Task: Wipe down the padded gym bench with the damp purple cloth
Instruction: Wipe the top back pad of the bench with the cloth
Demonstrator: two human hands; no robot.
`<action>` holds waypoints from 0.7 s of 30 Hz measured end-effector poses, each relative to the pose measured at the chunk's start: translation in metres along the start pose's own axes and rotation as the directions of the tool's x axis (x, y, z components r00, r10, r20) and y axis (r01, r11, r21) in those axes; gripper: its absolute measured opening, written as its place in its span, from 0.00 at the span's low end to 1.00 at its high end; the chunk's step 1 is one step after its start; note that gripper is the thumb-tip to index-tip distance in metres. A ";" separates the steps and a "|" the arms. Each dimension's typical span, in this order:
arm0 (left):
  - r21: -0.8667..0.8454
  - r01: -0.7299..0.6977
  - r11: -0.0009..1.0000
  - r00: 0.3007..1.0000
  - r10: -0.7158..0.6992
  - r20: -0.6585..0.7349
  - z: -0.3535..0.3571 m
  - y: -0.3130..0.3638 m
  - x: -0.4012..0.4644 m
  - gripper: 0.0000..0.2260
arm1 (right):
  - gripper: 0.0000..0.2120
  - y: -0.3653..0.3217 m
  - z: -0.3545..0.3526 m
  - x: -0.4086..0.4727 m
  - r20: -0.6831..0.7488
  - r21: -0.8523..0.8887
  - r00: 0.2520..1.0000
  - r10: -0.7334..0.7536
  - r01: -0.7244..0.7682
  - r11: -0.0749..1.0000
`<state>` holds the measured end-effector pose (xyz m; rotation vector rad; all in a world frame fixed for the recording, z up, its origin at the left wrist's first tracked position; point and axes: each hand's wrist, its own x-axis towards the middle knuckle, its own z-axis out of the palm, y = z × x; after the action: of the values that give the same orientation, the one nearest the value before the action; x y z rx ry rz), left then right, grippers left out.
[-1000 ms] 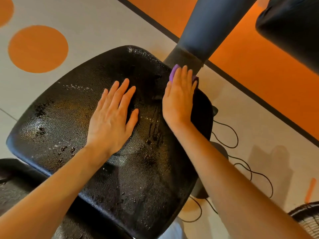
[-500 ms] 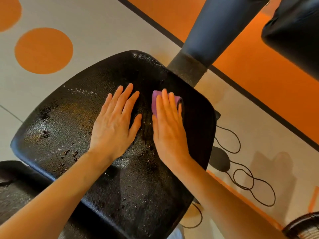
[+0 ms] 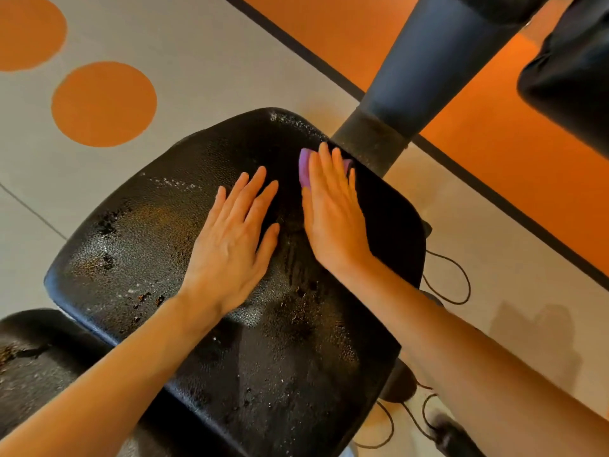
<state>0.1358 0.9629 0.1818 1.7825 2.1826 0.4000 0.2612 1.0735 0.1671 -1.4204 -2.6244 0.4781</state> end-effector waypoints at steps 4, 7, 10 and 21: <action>0.059 0.041 0.997 0.997 -0.037 -0.066 -0.012 -0.016 0.005 0.26 | 0.25 -0.010 0.003 0.046 -0.087 0.044 0.969 0.230 -0.227 0.973; 0.097 0.113 0.989 0.992 -0.106 -0.073 -0.018 -0.031 0.008 0.26 | 0.25 -0.026 0.004 -0.017 -0.031 0.075 0.999 0.031 -0.029 0.997; 0.124 0.141 0.982 0.989 -0.134 -0.067 -0.017 -0.036 0.008 0.27 | 0.26 -0.013 -0.001 -0.025 0.048 0.049 0.994 -0.102 0.100 0.994; 0.143 0.150 0.978 0.987 -0.139 -0.086 -0.014 -0.034 0.008 0.27 | 0.27 -0.034 0.004 -0.023 0.071 0.057 0.992 -0.102 0.098 0.994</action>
<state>0.0982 0.9634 0.1811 1.6923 2.4346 0.2819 0.2464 1.0361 0.1758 -1.2726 -2.7025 0.5941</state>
